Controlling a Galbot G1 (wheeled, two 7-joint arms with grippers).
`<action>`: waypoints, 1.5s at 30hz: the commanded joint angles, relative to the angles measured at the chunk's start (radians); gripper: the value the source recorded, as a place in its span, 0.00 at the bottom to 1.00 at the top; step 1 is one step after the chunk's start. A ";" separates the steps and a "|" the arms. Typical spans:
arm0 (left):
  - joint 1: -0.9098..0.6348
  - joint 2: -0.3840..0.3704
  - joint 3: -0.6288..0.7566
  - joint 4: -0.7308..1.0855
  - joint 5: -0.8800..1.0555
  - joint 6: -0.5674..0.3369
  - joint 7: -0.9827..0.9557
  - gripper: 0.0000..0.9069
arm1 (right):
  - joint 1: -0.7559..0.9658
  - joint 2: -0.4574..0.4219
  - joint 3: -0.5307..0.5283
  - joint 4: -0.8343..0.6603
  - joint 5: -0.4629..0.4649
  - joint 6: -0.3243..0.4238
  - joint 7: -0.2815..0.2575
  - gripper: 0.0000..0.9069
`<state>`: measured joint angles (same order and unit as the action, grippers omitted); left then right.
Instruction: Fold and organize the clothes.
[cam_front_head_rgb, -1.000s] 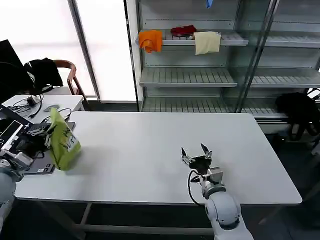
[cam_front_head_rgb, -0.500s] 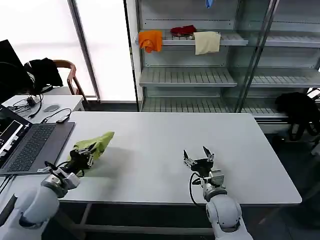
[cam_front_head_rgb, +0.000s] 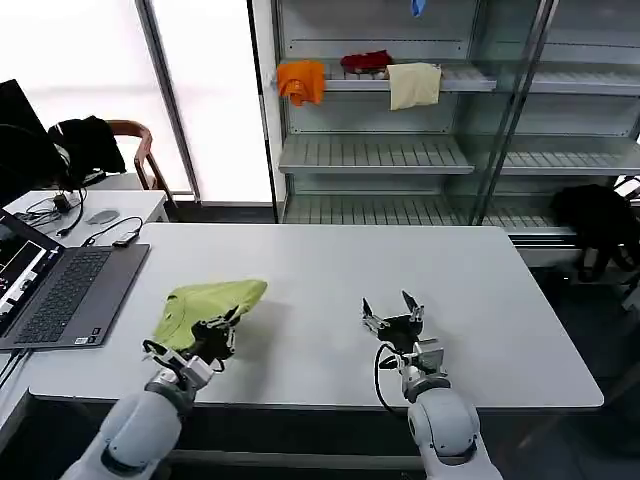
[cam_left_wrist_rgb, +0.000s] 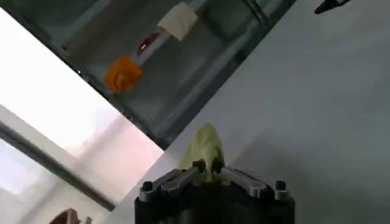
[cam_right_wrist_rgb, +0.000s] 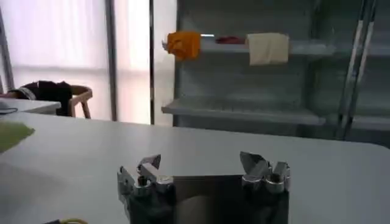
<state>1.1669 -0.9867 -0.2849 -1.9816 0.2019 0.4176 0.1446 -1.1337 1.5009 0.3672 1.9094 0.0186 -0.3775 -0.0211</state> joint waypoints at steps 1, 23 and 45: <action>-0.042 -0.086 0.188 0.046 -0.226 0.039 -0.169 1.00 | 0.013 0.008 -0.019 0.042 0.019 -0.031 0.000 1.00; 0.035 -0.038 -0.266 -0.034 -0.629 -0.159 -0.135 1.00 | 0.201 0.120 -0.258 -0.194 0.503 -0.203 0.131 1.00; 0.082 -0.070 -0.315 -0.031 -0.620 -0.155 -0.135 1.00 | 0.258 0.157 -0.352 -0.376 0.585 -0.205 0.138 0.92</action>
<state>1.2356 -1.0520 -0.5561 -2.0146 -0.3979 0.2708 0.0122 -0.8986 1.6081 0.0581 1.6020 0.5588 -0.5668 0.1480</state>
